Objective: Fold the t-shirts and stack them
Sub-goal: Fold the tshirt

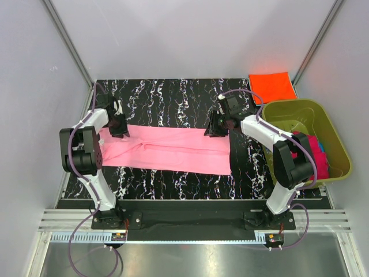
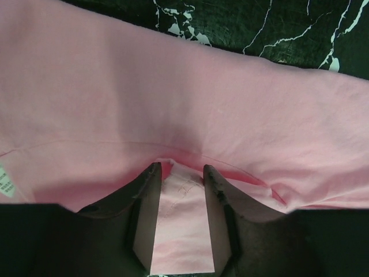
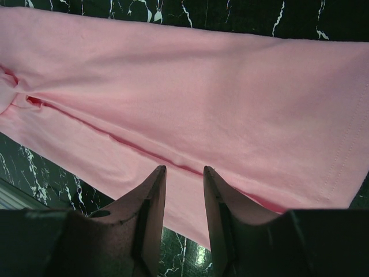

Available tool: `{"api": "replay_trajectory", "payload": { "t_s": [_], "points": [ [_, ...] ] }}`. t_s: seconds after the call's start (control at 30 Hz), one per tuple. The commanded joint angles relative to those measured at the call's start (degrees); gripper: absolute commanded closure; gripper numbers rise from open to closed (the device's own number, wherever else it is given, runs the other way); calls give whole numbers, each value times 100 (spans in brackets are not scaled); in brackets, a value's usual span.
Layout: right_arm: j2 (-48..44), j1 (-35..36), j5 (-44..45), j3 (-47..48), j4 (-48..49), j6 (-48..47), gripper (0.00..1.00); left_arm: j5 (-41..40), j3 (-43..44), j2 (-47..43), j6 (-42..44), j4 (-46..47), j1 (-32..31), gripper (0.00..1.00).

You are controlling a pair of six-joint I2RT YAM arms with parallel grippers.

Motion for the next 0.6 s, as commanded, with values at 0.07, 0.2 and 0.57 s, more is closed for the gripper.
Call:
{"api": "replay_trajectory", "payload": {
  "t_s": [0.07, 0.2, 0.57],
  "points": [
    [-128, 12, -68, 247, 138, -109, 60, 228, 159, 9, 125, 147, 0, 71],
    [-93, 21, -68, 247, 147, -92, 60, 202, 168, -61, 107, 155, 0, 89],
    [74, 12, -103, 309, 147, -83, 60, 280, 466, -176, 309, 217, -62, 93]
  ]
}}
